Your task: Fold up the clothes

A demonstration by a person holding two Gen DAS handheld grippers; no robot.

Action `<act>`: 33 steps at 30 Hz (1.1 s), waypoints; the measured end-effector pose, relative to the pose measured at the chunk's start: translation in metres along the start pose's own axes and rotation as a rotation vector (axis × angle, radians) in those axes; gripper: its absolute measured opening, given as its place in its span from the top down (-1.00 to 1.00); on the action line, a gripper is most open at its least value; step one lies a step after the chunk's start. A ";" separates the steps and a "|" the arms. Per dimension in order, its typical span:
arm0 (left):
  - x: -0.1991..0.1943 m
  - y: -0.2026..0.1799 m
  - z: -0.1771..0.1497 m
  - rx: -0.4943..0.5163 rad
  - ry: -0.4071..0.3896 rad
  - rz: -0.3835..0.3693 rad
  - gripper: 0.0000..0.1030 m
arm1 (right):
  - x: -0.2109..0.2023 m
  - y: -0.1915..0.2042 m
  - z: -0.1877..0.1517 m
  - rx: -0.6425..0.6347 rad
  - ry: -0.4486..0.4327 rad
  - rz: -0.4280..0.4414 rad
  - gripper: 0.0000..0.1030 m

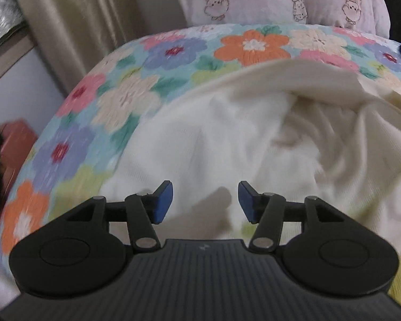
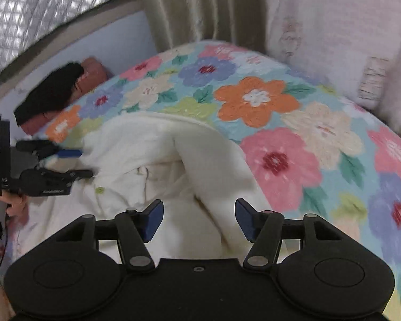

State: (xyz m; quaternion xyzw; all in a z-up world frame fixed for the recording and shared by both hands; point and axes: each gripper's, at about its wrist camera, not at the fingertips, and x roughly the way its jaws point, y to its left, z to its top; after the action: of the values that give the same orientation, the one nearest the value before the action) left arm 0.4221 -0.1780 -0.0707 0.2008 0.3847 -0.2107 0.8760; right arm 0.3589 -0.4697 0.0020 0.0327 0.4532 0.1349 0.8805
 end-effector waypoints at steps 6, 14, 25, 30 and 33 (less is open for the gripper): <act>0.063 -0.009 0.021 -0.013 0.142 -0.072 -0.31 | 0.091 -0.004 0.037 -0.069 0.114 -0.053 -0.37; 0.052 -0.003 0.046 -0.009 0.035 -0.005 0.84 | 0.129 -0.007 0.043 -0.088 0.059 -0.114 -0.39; 0.044 0.013 0.083 -0.156 -0.177 -0.082 0.87 | 0.129 -0.002 0.058 -0.101 -0.056 -0.156 0.66; 0.020 0.003 0.123 -0.161 -0.346 -0.013 0.12 | 0.064 -0.031 0.064 -0.017 -0.286 -0.286 0.71; 0.022 -0.011 0.129 -0.080 -0.373 -0.028 -0.22 | 0.020 -0.070 0.068 0.113 -0.406 -0.363 0.72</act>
State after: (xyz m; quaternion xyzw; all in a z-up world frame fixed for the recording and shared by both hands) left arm 0.5063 -0.2581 -0.0091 0.1180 0.2264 -0.2413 0.9363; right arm 0.4394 -0.5271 0.0137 0.0263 0.2729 -0.0599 0.9598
